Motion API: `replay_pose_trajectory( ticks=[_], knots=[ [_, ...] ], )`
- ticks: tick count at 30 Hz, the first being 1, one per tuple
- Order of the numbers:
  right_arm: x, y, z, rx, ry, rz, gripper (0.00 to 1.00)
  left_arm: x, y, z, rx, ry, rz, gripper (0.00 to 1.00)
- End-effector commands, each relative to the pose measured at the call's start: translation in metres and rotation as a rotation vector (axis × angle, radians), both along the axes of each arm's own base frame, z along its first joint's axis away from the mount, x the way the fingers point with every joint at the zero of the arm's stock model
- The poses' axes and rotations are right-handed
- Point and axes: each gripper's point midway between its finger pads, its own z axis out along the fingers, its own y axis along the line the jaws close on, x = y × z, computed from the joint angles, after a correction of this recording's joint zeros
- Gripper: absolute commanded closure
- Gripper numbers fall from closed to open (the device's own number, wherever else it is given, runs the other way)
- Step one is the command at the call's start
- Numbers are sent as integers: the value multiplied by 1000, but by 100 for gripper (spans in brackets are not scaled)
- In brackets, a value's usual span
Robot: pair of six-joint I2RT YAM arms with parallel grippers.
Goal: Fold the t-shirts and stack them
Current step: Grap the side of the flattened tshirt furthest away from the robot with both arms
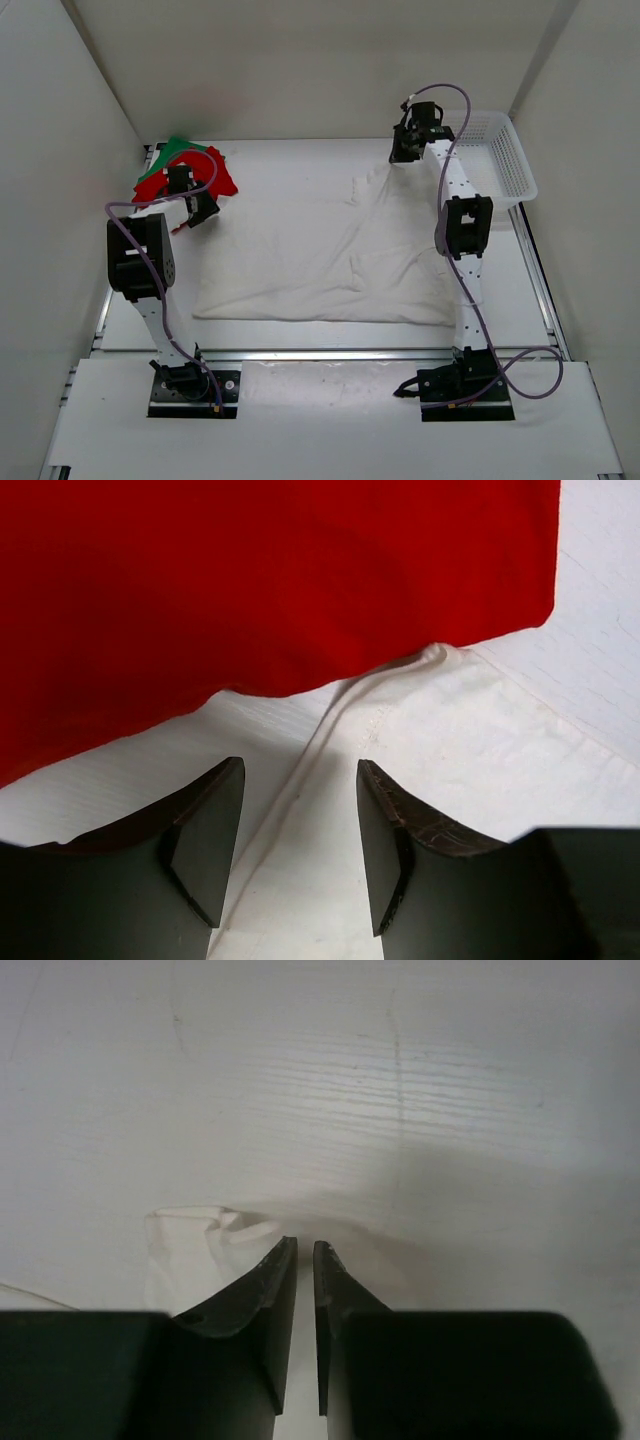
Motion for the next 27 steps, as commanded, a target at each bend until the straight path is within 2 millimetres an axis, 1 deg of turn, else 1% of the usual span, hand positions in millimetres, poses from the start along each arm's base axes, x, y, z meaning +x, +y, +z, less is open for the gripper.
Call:
replay_pose_trajectory(
  ticks=[1,2,3,4,5,6,7,8,9,10,11,12,13,15,17,18,19,20,22,23,24,25,26,27],
  knots=[
    [4,27,46,45,-104,66,86,12,8,37,46,-95,17,40],
    [5,29,47,33,-111,66,80,12,8,34,42,-90,14,40],
    [5,27,43,30,-104,56,67,14,9,36,43,-98,19,41],
    [6,22,40,11,-97,35,58,13,10,35,43,-93,20,40],
    [8,14,42,-12,-101,3,54,13,11,35,46,-99,22,41],
    [11,11,46,-16,-112,-10,50,15,10,38,48,-107,19,41],
    [11,7,47,-26,-114,-25,48,17,9,41,44,-116,20,41],
    [12,4,46,-26,-112,-37,49,16,6,39,51,-108,13,41],
    [14,-3,50,-27,-123,-46,51,17,4,41,65,-111,5,41],
    [15,-2,49,-30,-128,-43,62,22,6,43,74,-121,8,41],
    [15,-8,38,-31,-107,-54,68,25,-2,46,81,-125,-5,40],
    [17,-9,34,-31,-108,-53,70,25,-5,46,84,-122,-14,41],
    [17,-12,28,-31,-98,-62,71,27,-5,46,85,-122,-16,41],
    [18,-13,13,-14,-75,-56,72,28,-7,43,81,-120,-14,41],
    [18,-7,-1,-3,-58,-41,65,30,-6,43,69,-122,-11,41],
    [20,-8,-2,8,-62,-49,60,31,-4,43,70,-124,-4,41],
    [21,-6,-16,25,-46,-41,56,30,-5,40,64,-111,-11,41],
    [19,-1,-24,25,-33,-27,54,32,-3,39,56,-110,-6,41],
    [23,0,-30,31,-40,-41,51,32,-3,39,58,-106,-9,41],
    [22,8,-32,33,-40,-26,49,32,0,39,58,-104,-9,41],
    [23,4,-36,34,-36,-29,48,31,1,38,66,-102,-5,41],
    [23,10,-32,46,-40,-30,49,31,3,38,66,-100,0,41],
    [25,7,-29,45,-50,-33,48,32,7,40,68,-108,9,41],
    [21,10,-37,49,-31,-34,47,32,5,40,64,-104,1,41]
  ],
)
